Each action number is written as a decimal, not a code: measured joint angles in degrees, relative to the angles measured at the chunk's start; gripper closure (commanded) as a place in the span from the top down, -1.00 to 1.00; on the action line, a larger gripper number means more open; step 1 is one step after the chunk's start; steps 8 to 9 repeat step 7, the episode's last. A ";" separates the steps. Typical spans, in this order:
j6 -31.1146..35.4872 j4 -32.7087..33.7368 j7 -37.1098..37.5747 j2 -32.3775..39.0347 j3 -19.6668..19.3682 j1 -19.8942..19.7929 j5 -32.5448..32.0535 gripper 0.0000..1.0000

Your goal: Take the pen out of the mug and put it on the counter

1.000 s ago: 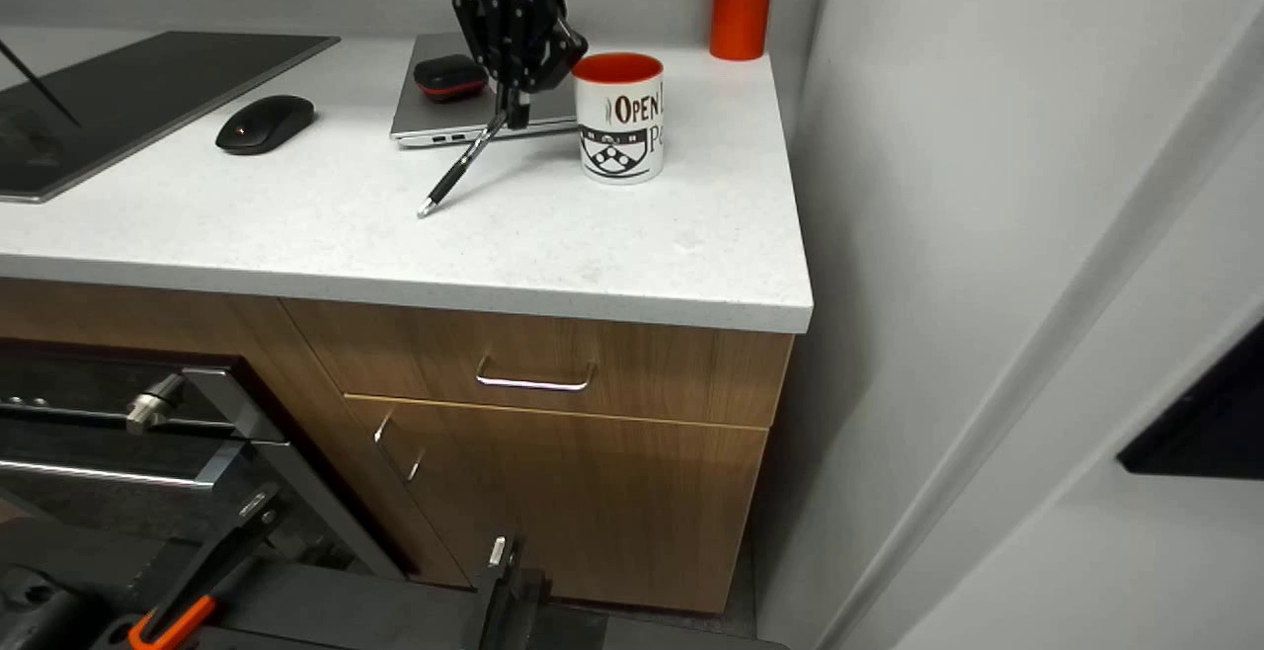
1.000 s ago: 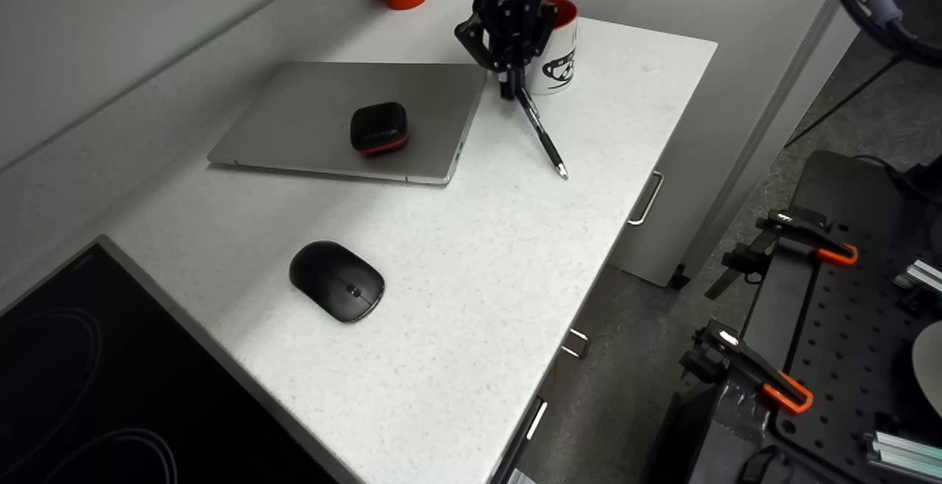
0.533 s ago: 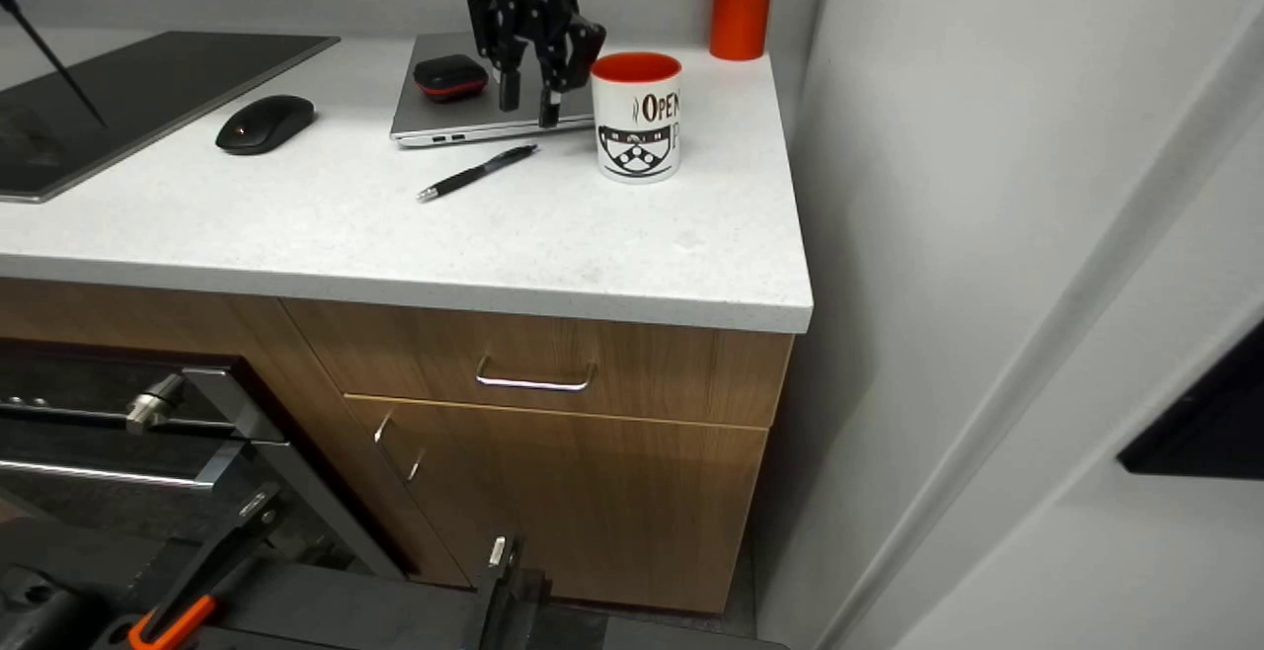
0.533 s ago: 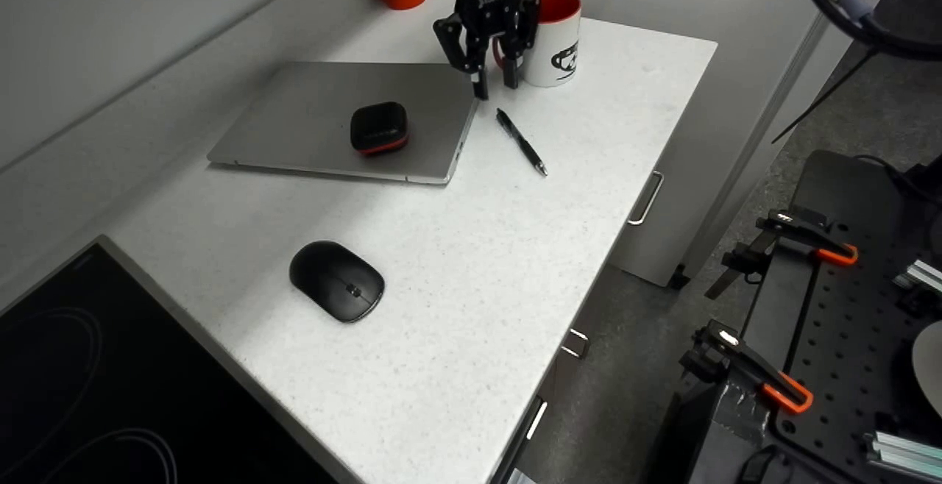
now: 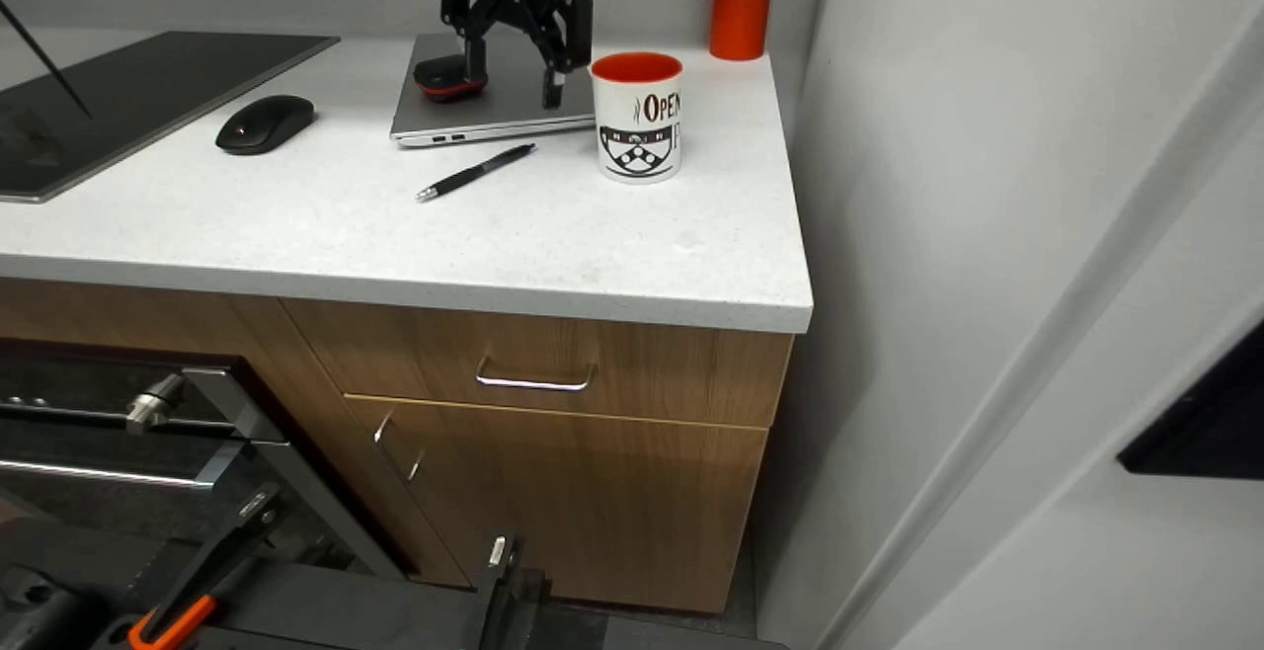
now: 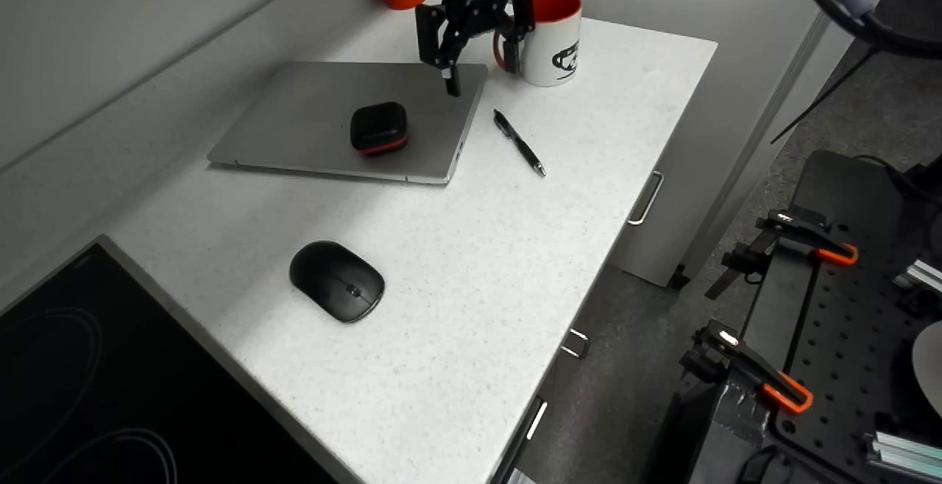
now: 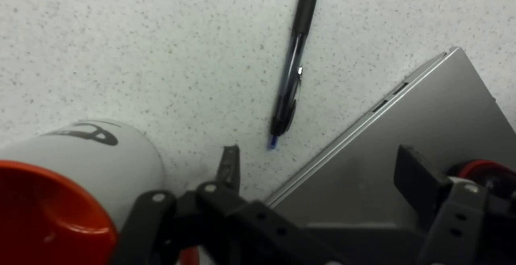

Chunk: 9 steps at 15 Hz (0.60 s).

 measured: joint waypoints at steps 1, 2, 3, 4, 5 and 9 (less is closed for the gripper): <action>0.00 -0.07 -0.02 -0.34 0.04 0.24 -0.06 1.00; 0.00 -0.17 -0.02 -0.75 0.05 0.46 -0.21 1.00; 0.00 -0.33 -0.02 -1.26 0.05 0.62 -0.47 1.00; 0.00 -0.51 -0.02 -1.80 0.05 0.74 -0.77 1.00; 0.00 -0.70 -0.02 -2.23 0.05 0.77 -0.97 1.00; 0.00 -0.92 -0.02 -2.60 0.04 0.78 -1.04 1.00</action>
